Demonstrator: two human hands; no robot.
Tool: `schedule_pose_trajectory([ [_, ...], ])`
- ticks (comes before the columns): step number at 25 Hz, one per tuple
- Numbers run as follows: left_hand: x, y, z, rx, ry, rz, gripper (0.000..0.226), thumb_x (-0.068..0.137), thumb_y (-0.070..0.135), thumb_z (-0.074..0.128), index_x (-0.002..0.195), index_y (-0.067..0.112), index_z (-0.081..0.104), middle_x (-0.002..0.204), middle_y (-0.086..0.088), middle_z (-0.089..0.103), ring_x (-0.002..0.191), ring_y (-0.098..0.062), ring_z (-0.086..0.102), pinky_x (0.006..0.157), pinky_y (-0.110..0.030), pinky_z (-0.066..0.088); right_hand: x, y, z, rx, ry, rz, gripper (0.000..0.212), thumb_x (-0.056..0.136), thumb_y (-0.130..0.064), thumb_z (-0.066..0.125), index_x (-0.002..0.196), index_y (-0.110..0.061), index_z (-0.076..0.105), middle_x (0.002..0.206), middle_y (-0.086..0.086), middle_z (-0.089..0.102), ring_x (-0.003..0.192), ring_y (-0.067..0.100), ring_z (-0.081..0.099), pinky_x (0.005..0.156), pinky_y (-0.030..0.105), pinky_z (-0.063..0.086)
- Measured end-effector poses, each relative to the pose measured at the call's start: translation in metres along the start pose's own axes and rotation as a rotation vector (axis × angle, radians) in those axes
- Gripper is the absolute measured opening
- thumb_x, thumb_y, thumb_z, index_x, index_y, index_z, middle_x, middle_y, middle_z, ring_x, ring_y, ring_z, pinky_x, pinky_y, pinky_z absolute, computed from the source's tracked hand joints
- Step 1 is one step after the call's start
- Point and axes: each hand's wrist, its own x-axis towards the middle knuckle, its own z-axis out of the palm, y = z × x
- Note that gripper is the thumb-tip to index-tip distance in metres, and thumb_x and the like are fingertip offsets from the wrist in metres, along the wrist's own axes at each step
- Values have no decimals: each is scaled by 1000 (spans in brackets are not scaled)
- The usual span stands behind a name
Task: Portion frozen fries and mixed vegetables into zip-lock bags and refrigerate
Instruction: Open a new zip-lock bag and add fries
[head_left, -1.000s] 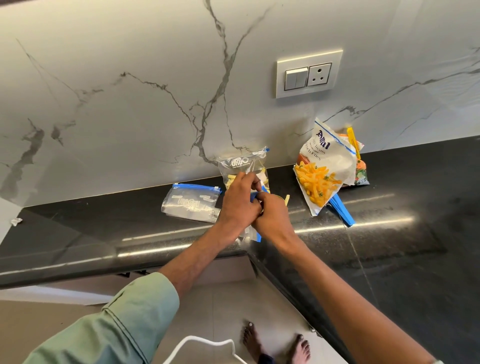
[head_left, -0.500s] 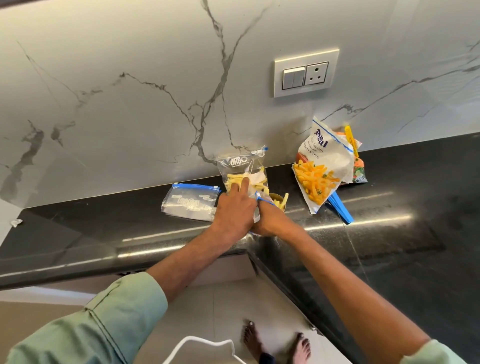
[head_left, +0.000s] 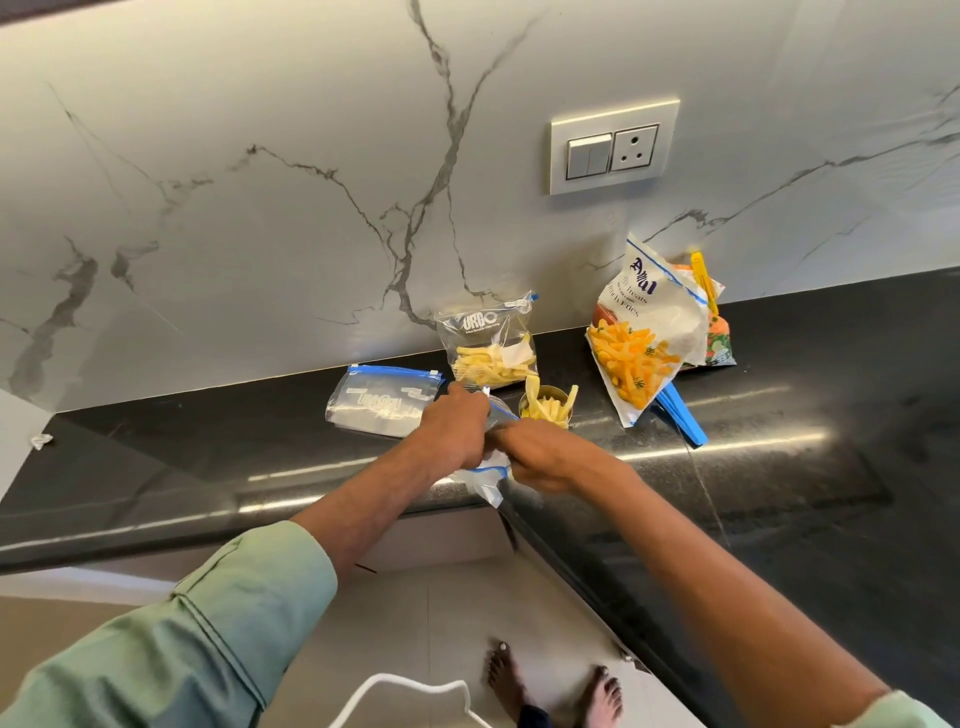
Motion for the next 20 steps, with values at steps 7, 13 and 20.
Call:
schedule_pose_trajectory([
  [7, 5, -19, -20, -369, 54, 220, 25, 86, 5, 72, 108, 14, 78, 131, -7, 63, 115, -19, 60, 81, -21, 44, -24, 39, 1, -107, 399, -207, 35, 99, -48, 62, 122, -22, 68, 97, -4, 72, 90, 15, 60, 98, 32, 38],
  [13, 16, -23, -15, -391, 135, 453, 39, 87, 54, 74, 100, 18, 81, 156, -3, 43, 139, -17, 41, 104, -34, 42, -23, 55, 3, 129, 500, -102, 26, 97, -43, 70, 108, -19, 73, 94, -1, 72, 82, 16, 62, 72, 36, 52],
  [20, 22, -31, 1, -284, 135, 455, 48, 84, 50, 80, 110, 10, 76, 161, 0, 37, 134, -20, 48, 97, -30, 51, -35, 57, 14, 359, 763, -11, 46, 88, -60, 74, 115, -23, 69, 108, -14, 66, 98, 3, 59, 82, 15, 48],
])
